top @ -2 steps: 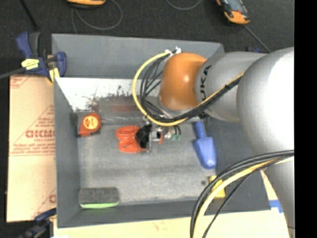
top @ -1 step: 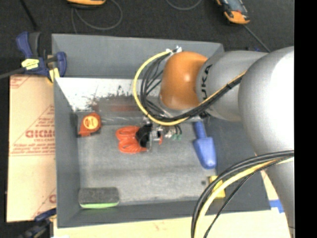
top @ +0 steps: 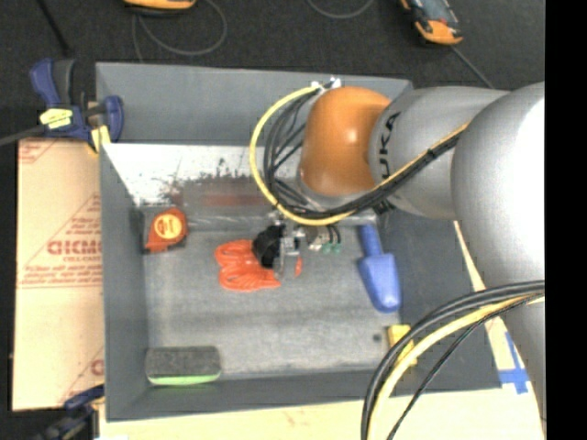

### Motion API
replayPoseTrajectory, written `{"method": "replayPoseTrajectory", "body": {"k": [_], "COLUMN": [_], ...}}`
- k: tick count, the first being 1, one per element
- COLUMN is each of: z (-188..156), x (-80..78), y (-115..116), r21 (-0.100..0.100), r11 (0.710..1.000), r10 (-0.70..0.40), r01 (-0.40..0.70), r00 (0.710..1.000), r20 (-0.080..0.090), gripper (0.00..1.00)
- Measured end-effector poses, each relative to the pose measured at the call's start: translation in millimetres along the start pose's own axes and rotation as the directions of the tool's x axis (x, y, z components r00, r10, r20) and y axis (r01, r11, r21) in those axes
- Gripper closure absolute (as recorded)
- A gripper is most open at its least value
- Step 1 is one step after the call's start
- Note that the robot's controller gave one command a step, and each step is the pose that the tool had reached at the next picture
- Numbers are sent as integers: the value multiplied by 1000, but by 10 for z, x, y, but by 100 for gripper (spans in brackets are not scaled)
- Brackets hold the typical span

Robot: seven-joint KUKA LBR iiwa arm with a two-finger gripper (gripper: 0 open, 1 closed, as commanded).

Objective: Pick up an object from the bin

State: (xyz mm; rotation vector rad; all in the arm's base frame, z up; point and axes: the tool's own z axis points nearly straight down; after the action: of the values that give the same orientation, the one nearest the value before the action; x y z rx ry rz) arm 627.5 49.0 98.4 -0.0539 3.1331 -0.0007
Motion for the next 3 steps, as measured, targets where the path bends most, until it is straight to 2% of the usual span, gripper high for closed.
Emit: {"method": "replayPoseTrajectory", "body": {"k": [3], "z": [-449], "x": [-15], "y": [0], "r21": [0], "r11": [1000], "r10": [0], "r01": [0], "r00": [1000], "r20": [0], "gripper": [100]}}
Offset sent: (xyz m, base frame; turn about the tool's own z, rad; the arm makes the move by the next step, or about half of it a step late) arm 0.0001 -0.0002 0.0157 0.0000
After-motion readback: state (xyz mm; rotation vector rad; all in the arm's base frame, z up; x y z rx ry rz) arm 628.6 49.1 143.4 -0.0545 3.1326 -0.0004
